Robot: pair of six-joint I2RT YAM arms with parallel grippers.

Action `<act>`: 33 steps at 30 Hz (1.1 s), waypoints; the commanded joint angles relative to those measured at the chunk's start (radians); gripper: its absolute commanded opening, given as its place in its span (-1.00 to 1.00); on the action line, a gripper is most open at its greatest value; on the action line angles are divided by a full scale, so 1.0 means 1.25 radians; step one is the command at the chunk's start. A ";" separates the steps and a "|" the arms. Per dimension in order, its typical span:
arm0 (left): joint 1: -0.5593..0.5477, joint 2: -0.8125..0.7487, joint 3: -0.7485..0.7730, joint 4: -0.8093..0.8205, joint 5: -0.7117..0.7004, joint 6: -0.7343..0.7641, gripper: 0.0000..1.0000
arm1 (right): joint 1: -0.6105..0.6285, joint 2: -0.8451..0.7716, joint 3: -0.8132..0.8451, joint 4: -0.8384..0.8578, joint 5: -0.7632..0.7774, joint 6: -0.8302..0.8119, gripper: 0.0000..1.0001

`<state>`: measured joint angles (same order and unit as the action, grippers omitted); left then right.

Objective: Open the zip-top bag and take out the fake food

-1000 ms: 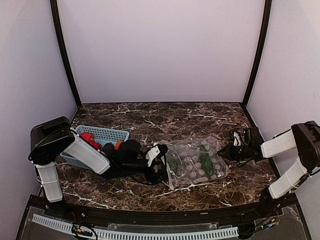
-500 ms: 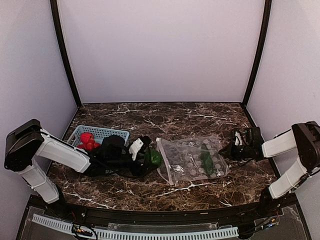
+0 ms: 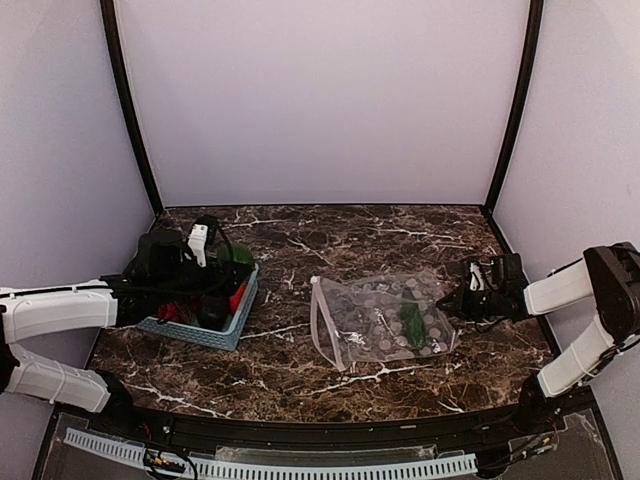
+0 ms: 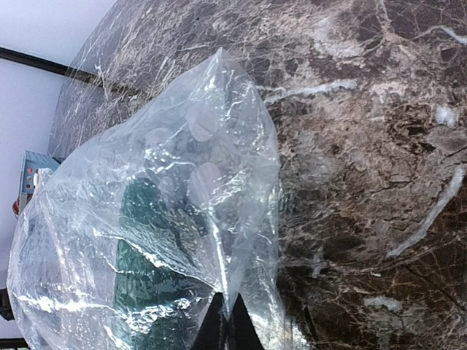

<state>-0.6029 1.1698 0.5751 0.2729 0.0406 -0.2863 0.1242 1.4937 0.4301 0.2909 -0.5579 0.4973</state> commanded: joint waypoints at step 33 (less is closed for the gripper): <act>0.152 -0.002 0.082 -0.347 -0.088 -0.057 0.97 | 0.046 -0.027 0.047 -0.155 -0.071 -0.058 0.25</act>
<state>-0.4168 1.2152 0.6521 -0.0937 -0.0509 -0.3859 0.1600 1.4441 0.4713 0.1040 -0.6601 0.4168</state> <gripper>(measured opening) 0.974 0.630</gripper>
